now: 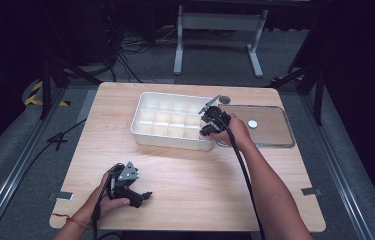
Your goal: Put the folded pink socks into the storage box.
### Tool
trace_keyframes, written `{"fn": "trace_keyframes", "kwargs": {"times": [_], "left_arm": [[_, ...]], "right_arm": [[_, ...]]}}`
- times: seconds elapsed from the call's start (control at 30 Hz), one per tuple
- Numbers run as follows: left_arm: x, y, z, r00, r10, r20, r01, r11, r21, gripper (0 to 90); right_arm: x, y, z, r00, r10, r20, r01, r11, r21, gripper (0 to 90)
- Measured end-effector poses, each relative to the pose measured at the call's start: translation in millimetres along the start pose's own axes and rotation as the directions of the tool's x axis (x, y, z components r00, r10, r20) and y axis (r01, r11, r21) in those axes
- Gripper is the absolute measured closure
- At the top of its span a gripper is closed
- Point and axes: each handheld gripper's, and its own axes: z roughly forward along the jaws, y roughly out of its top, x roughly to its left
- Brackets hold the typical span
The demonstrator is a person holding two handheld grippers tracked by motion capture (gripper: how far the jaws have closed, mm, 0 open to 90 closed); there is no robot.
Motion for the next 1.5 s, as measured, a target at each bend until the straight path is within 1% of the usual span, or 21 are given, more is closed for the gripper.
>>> {"fn": "trace_keyframes", "kwargs": {"times": [0.03, 0.07, 0.13, 0.27, 0.33, 0.5, 0.53, 0.57, 0.6, 0.7, 0.8, 0.83, 0.97, 1.0, 1.1, 1.13, 1.2, 1.33, 1.4, 1.5], "left_arm": [[0.0, 0.0, 0.0, 1.0, 0.0, 0.0, 0.0, 1.0, 0.0, 2.8], [0.0, 0.0, 0.0, 1.0, 0.0, 0.0, 0.0, 1.0, 0.0, 2.8], [0.0, 0.0, -0.1, 1.0, 0.001, 0.0, -0.001, 1.0, 0.002, 2.8], [0.1, -0.1, 0.0, 1.0, 0.001, -0.001, -0.001, 1.0, 0.0, 2.8], [0.2, 0.0, -0.1, 1.0, 0.003, 0.0, -0.003, 1.0, 0.001, 2.8], [0.2, 0.0, 0.0, 1.0, 0.003, -0.001, -0.003, 1.0, 0.001, 2.8], [0.2, 0.0, 0.0, 1.0, 0.003, 0.0, -0.003, 1.0, 0.001, 2.8], [0.2, 0.0, -0.1, 1.0, 0.002, 0.0, -0.002, 1.0, 0.001, 2.8], [0.2, 0.0, -0.2, 1.0, 0.002, 0.0, -0.002, 1.0, 0.002, 2.8], [0.2, 0.0, -0.2, 1.0, 0.002, 0.0, -0.002, 1.0, 0.002, 2.8], [0.2, 0.0, -0.1, 1.0, 0.003, 0.0, -0.003, 1.0, 0.002, 2.8], [0.2, 0.0, -0.1, 1.0, 0.003, 0.0, -0.003, 1.0, 0.001, 2.8], [0.2, 0.0, -0.1, 1.0, 0.002, 0.0, -0.002, 1.0, 0.001, 2.8], [0.2, 0.0, -0.1, 1.0, 0.002, 0.0, -0.002, 1.0, 0.001, 2.8], [0.2, 0.0, -0.1, 1.0, 0.002, 0.0, -0.002, 1.0, 0.001, 2.8], [0.0, -0.1, 0.1, 1.0, -0.001, 0.001, 0.001, 1.0, 0.0, 2.8], [0.0, 0.0, 0.0, 1.0, 0.0, 0.0, 0.0, 1.0, -0.001, 2.8], [-0.1, 0.0, 0.2, 1.0, -0.003, 0.0, 0.003, 1.0, -0.003, 2.8], [0.0, 0.0, 0.0, 1.0, -0.001, 0.0, 0.001, 1.0, 0.0, 2.8], [0.1, 0.0, -0.1, 1.0, 0.001, -0.001, -0.001, 1.0, 0.001, 2.8]], "right_arm": [[1.3, -1.7, 3.8, 0.9999, -0.01, 0.012, 0.01, 1.0, 0.019, 81.0], [0.8, -3.4, 6.2, 0.9998, -0.009, 0.017, 0.009, 1.0, 0.017, 81.0], [-2.2, -5.9, 8.0, 0.9998, 0.02, 0.006, -0.02, 1.0, 0.014, 81.4], [-2.9, -7.4, 10.4, 0.9996, 0.029, 0.003, -0.029, 0.999, 0.026, 82.0], [-1.9, -6.7, 11.2, 0.9998, 0.014, 0.013, -0.014, 0.999, 0.033, 82.1], [-3.4, -6.5, 11.8, 0.9998, 0.022, -0.001, -0.022, 0.999, 0.036, 82.1], [-3.2, -6.4, 11.6, 0.9999, 0.01, 0.003, -0.01, 0.999, 0.035, 81.6], [-2.0, -6.6, 10.9, 1.0, -0.001, 0.004, 0.0, 1.0, 0.03, 81.4], [-1.8, -7.3, 10.5, 0.9999, 0.001, 0.012, -0.001, 1.0, 0.023, 81.3], [-2.1, -9.2, 7.0, 0.9998, 0.02, 0.006, -0.019, 1.0, -0.013, 80.2], [-0.6, -9.8, 2.2, 0.9998, 0.017, 0.01, -0.017, 0.999, -0.037, 79.3], [-0.3, -9.9, 1.1, 0.9999, 0.016, 0.004, -0.016, 0.998, -0.054, 79.4], [1.8, -10.9, -2.8, 0.9999, 0.013, 0.01, -0.012, 0.998, -0.063, 78.8], [3.4, -11.7, -6.1, 0.9999, 0.01, 0.012, -0.009, 0.997, -0.082, 77.9], [4.1, -12.3, -8.7, 0.9998, 0.015, 0.012, -0.014, 0.995, -0.097, 76.6], [4.5, -12.5, -10.6, 0.9998, 0.018, 0.005, -0.017, 0.994, -0.109, 76.6], [6.2, -13.4, -17.0, 0.9999, 0.014, 0.007, -0.013, 0.99, -0.14, 76.9], [9.8, -14.9, -22.4, 0.9999, 0.009, 0.007, -0.008, 0.987, -0.158, 75.6], [11.6, -15.2, -24.9, 0.9999, -0.006, 0.01, 0.008, 0.987, -0.163, 75.1], [13.7, -16.0, -28.3, 0.9999, -0.006, 0.014, 0.009, 0.985, -0.17, 75.0]]}}
